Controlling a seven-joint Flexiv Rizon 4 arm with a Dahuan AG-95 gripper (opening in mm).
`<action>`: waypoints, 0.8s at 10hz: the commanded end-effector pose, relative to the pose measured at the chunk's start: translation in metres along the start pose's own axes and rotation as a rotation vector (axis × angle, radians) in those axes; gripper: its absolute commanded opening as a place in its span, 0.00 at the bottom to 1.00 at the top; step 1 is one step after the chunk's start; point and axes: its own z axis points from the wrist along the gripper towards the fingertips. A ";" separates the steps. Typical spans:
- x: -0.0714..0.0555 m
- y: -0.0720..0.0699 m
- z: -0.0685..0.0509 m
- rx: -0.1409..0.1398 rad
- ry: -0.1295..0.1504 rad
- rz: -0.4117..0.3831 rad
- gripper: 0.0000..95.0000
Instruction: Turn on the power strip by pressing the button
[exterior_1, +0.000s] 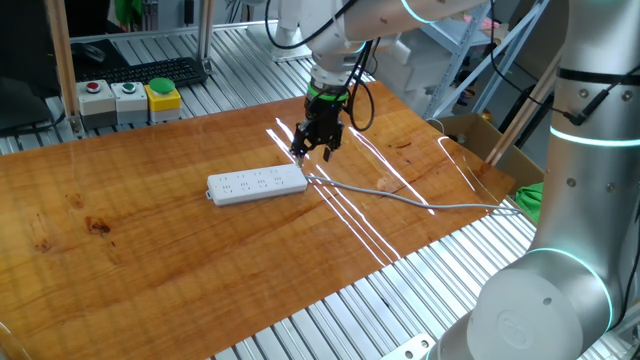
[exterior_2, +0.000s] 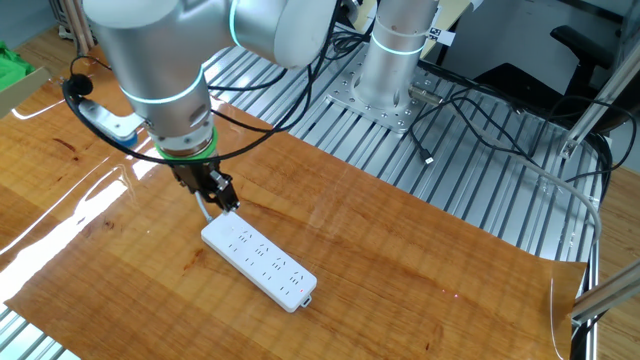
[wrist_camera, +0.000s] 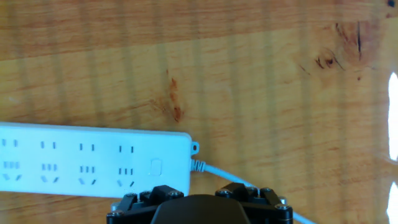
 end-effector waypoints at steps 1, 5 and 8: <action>0.008 0.003 -0.016 -0.013 -0.016 -0.026 0.00; 0.028 0.032 -0.025 -0.016 -0.067 -0.030 0.00; 0.051 0.050 -0.010 -0.018 -0.093 -0.055 0.00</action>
